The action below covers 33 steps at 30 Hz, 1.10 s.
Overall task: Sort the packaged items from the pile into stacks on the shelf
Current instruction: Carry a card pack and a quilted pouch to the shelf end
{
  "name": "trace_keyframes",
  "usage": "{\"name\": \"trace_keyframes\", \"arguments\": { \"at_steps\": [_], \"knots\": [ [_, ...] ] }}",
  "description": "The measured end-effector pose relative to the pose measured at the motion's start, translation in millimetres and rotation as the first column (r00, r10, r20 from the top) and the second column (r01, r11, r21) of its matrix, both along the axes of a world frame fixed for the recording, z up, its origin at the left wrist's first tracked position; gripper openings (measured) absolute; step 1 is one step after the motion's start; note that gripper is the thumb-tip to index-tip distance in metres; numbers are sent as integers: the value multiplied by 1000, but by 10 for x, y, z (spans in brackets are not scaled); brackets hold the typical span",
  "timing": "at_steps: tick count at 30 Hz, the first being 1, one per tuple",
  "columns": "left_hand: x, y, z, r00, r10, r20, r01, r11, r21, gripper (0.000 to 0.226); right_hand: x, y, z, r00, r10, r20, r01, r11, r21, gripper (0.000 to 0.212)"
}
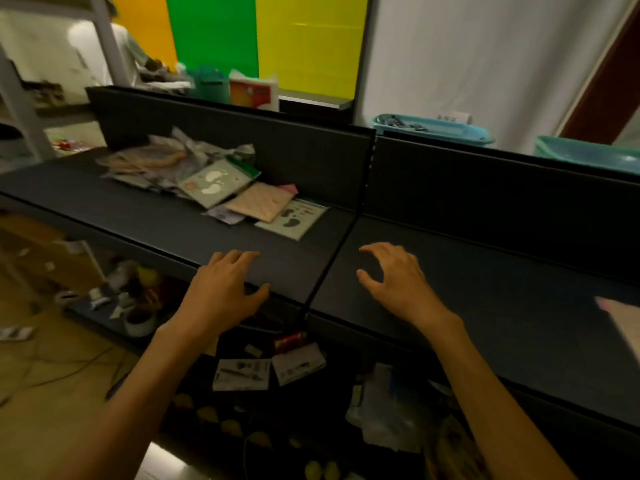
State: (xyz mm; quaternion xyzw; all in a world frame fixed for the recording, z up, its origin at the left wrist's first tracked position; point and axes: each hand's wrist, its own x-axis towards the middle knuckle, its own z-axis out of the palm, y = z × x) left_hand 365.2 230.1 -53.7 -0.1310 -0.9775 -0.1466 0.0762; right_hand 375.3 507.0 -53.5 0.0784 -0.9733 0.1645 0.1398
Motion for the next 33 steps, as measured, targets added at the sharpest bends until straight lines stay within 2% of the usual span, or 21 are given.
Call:
{"name": "trace_keyframes", "arguments": {
  "at_steps": [10, 17, 21, 25, 33],
  "knots": [
    [-1035, -975, -4, 999, 26, 24, -25, 998, -57, 68, -1039, -996, -42, 999, 44, 30, -45, 999, 20, 46],
    [-1964, -1332, 178, 999, -20, -33, 17, 996, -84, 68, -1792, -1466, 2, 998, -9, 62, 9, 1000, 1, 47],
    [-2348, -1489, 216, 996, -69, -58, 67, 997, -39, 69, -2068, -1588, 0, 992, -87, 92, 89, 996, -17, 48],
    [-2747, -1579, 196, 991, -127, -48, 127, 992, 6, 74, -2253, -1683, -33, 968, -204, 146, 202, 979, 28, 50],
    [-3423, -1617, 111, 971, -231, 63, 231, 973, 1, 87, -2429, -1910, -95, 887, -380, 262, 401, 915, -30, 66]
  ]
}}
